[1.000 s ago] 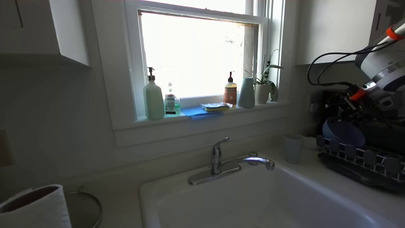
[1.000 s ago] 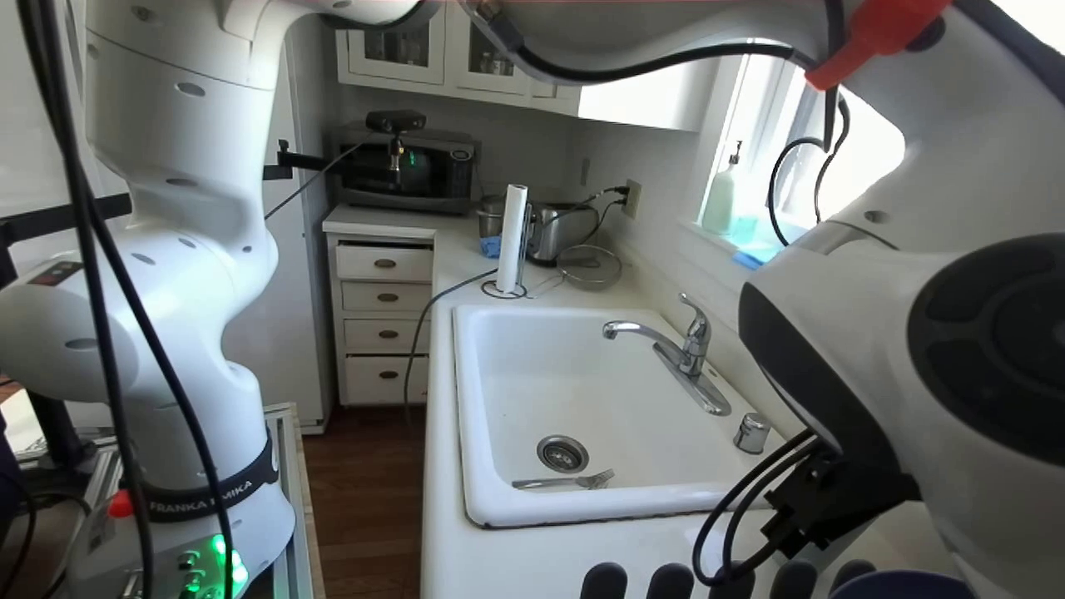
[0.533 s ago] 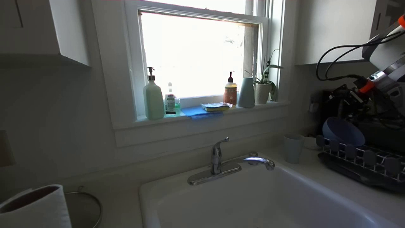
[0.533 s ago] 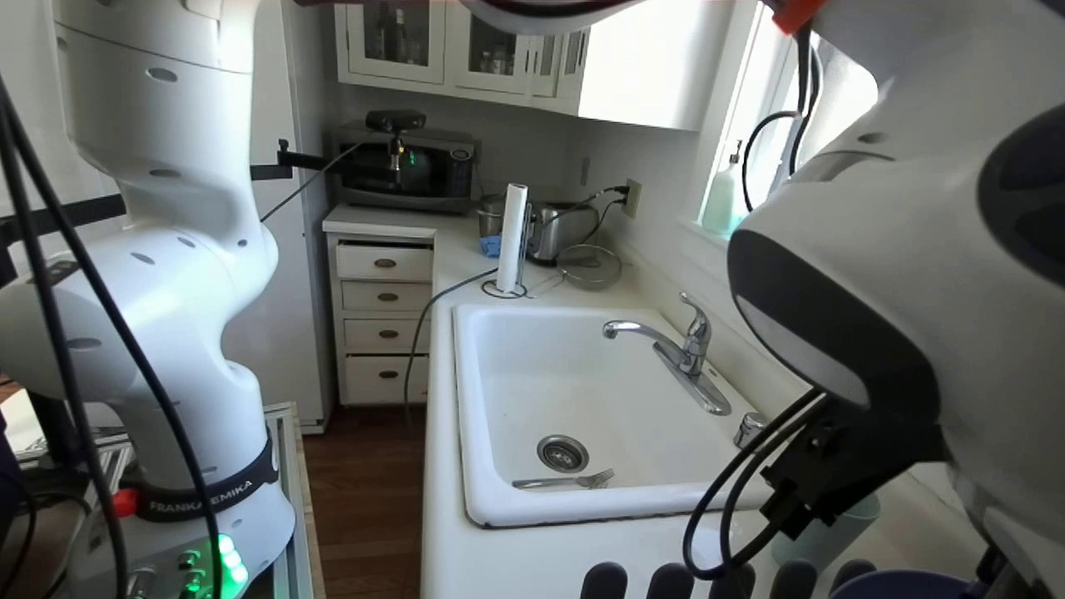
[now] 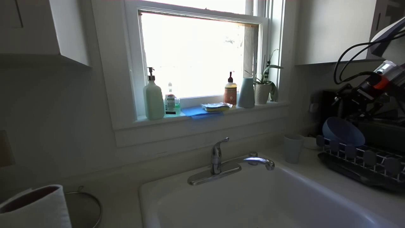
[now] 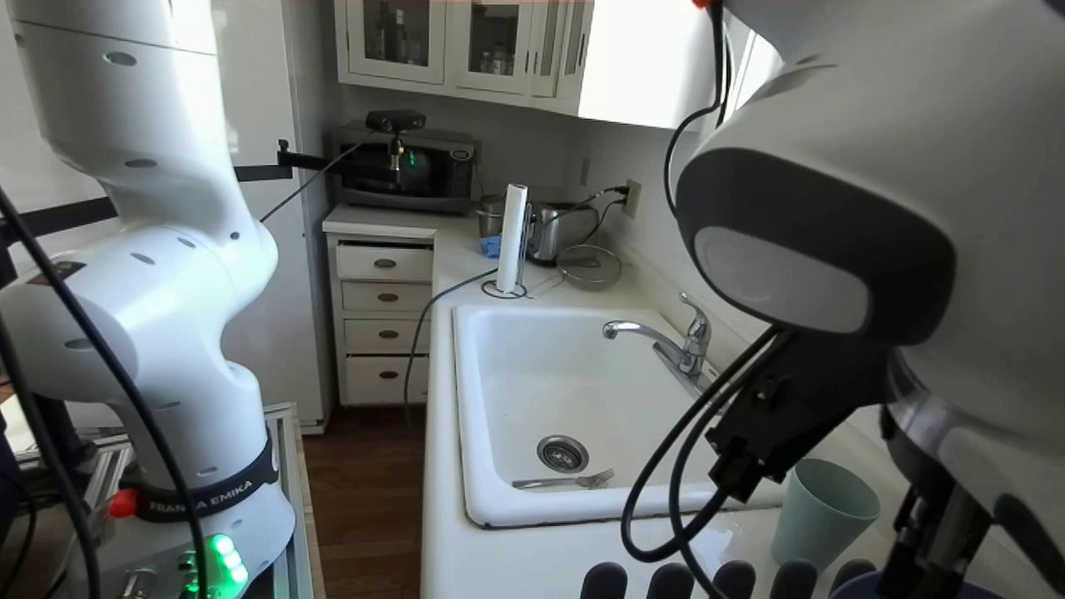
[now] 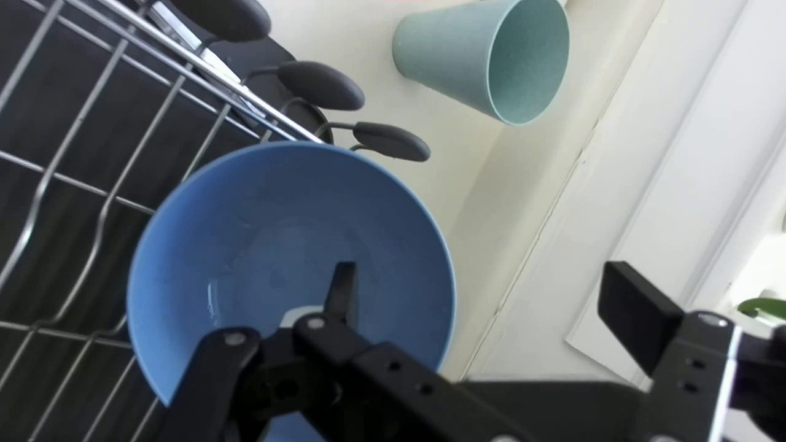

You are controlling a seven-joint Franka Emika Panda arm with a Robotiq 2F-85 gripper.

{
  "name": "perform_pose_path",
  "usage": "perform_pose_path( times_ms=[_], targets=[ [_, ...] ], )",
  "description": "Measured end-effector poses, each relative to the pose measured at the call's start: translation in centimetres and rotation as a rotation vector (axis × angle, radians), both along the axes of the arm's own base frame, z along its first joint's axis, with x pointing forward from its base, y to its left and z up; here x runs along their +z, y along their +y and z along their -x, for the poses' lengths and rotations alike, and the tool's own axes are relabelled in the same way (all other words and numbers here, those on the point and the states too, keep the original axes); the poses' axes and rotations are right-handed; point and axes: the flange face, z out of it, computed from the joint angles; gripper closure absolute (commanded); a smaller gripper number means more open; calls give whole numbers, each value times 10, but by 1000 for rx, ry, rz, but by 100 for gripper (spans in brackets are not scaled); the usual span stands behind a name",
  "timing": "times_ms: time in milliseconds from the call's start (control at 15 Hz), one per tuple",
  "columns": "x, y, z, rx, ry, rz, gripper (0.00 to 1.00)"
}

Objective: Put the blue bowl on the plate rack

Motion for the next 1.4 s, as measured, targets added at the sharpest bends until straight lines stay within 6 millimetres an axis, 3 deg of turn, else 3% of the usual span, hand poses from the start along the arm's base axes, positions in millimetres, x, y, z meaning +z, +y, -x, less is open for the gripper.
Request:
perform_pose_path(
  times_ms=[467, 1067, 1400],
  targets=[
    [25, 37, 19, 180, 254, 49, 0],
    [97, 86, 21, 203, 423, 327, 0],
    [120, 116, 23, 203, 472, 461, 0]
  ],
)
